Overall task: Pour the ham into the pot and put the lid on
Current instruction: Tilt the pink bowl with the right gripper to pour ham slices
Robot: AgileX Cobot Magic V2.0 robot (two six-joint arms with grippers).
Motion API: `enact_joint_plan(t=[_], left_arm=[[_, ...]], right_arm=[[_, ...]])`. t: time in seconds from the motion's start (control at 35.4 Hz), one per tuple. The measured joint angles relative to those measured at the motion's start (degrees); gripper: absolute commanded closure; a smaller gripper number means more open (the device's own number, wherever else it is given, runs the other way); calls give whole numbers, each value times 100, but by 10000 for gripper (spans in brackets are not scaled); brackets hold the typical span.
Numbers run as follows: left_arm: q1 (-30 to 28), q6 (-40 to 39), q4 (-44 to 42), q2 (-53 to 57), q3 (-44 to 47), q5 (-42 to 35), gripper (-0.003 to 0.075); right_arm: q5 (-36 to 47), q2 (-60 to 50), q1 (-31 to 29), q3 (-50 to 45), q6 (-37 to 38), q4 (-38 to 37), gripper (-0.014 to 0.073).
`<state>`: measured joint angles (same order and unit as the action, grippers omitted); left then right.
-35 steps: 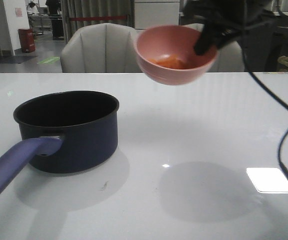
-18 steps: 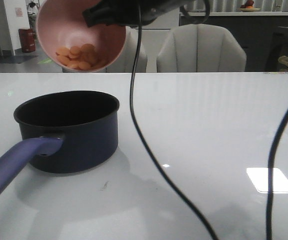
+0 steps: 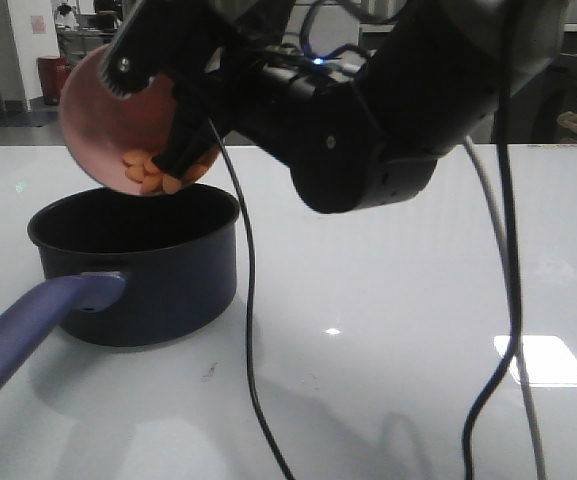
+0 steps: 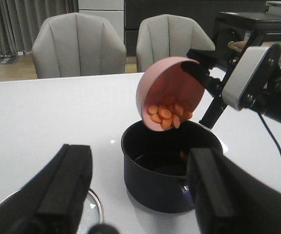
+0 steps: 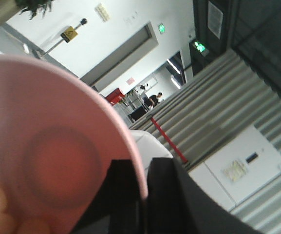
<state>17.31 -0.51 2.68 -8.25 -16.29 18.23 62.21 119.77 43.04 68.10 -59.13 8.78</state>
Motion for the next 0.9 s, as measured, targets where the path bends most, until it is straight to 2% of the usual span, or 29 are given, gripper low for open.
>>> enact_joint_plan(t=[0.28,0.45,0.59,0.73,0.9], left_arm=[[0,0,0,0,0,0,264],[0,0,0,0,0,0,264],[0,0,0,0,0,0,264],[0,0,0,0,0,0,264],[0,0,0,0,0,0,264]], right_arm=[[91,94,13,-45,-735,-878,457],[131,94,89,-45,-1382,-1053,457],[155,94,106,-45,-1550,-1104,457],[159,94,130,-45,-955,-752,457],[159,-5,216,-45,943,651,457]])
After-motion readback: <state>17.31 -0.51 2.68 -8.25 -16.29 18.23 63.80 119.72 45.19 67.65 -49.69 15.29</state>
